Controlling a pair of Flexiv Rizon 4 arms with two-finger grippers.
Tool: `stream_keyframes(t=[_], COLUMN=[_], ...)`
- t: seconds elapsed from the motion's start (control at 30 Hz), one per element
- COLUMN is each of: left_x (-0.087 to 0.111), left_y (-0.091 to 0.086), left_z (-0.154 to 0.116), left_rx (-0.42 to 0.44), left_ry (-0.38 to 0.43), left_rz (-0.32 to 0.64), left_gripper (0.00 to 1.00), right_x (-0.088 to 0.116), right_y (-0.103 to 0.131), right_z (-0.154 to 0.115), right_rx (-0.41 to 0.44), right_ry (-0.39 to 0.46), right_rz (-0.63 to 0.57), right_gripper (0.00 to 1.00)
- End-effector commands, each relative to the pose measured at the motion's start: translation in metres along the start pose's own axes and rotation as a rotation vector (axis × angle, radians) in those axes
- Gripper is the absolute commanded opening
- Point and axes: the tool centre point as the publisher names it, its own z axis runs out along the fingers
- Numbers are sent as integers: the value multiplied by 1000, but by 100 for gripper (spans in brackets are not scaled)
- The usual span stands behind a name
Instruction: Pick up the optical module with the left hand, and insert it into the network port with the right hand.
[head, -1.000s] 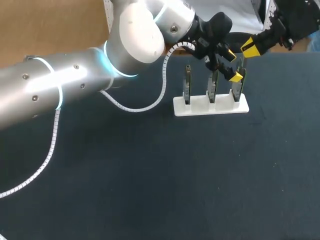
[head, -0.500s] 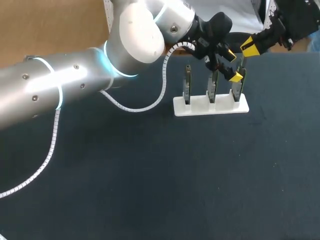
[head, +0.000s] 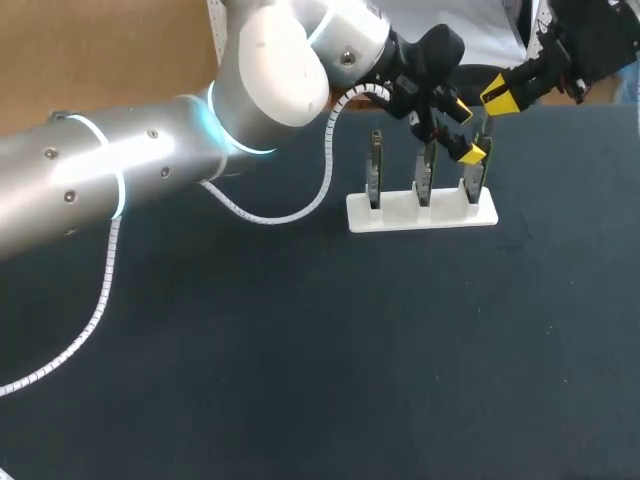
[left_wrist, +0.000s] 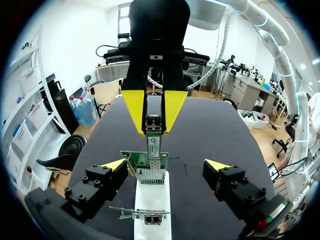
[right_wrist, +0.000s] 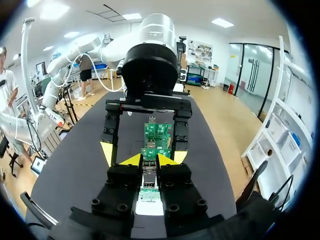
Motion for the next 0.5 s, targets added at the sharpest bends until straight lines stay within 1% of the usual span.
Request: stream_keyframes(t=[0.03,0.17,0.37,0.5], left_x=[-2,-2,-2,-2], left_y=[3,3,3,3], left_z=[1,1,1,1], left_rx=[4,4,4,4], left_ry=[7,7,7,7], left_rz=[-2,-2,-2,-2], left_gripper=[100,100,100,100], right_x=[-4,-9,-6,-5], right_y=[-2,-4,-8,-7], right_z=[-4,-7,-6,-6], right_rx=[4,12,17,10], right_ry=[-5,-6,17,14], right_rz=[-16,-42,-60,-66], right_gripper=[0,0,0,0])
